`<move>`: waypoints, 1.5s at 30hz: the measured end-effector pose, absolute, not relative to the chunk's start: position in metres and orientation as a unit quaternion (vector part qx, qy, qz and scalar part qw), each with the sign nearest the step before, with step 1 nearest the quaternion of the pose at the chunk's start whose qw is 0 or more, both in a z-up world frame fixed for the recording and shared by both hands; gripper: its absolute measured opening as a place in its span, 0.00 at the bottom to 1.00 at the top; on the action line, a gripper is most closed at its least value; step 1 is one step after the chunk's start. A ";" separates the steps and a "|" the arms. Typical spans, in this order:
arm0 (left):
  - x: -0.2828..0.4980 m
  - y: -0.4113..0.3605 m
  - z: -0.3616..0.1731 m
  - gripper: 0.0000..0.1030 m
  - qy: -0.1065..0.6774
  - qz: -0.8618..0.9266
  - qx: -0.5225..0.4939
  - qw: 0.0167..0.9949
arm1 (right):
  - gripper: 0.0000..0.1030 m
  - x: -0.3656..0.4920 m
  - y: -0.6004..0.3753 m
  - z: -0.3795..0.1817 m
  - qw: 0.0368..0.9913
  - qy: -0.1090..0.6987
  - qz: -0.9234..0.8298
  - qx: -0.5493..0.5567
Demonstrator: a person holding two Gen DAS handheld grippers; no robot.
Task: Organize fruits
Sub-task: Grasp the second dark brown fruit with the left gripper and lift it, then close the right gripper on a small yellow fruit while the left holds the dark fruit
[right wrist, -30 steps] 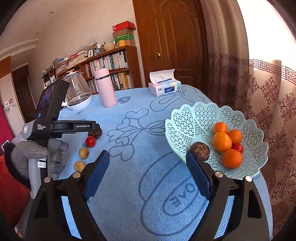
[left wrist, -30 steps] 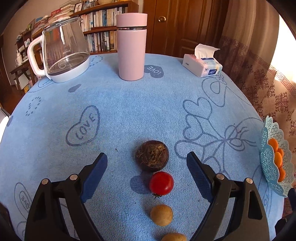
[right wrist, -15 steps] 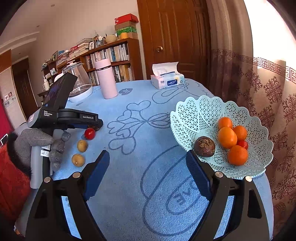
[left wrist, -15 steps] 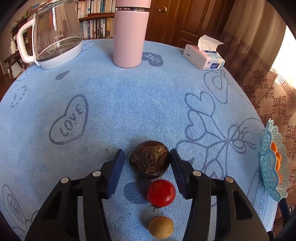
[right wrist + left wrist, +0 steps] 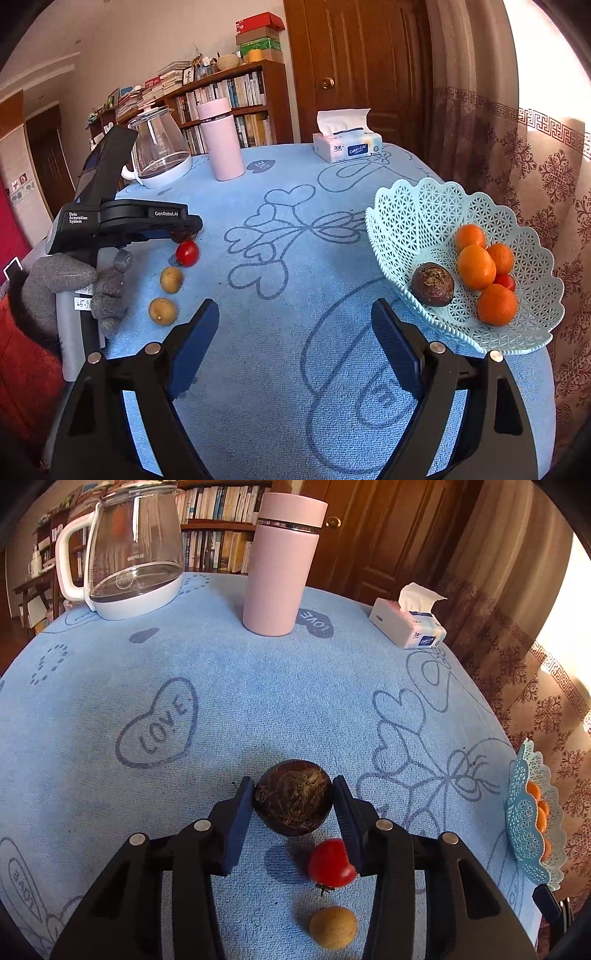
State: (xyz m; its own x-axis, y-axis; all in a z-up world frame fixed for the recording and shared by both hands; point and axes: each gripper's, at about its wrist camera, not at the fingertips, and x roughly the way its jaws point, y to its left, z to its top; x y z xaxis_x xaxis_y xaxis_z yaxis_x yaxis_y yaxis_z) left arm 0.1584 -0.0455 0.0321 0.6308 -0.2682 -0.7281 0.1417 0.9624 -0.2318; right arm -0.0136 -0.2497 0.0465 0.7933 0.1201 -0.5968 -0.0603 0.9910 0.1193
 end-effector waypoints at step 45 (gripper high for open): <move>0.145 0.011 0.046 0.43 0.361 -0.040 -0.132 0.922 | 0.34 0.094 -0.135 0.018 0.871 0.458 0.173 0.036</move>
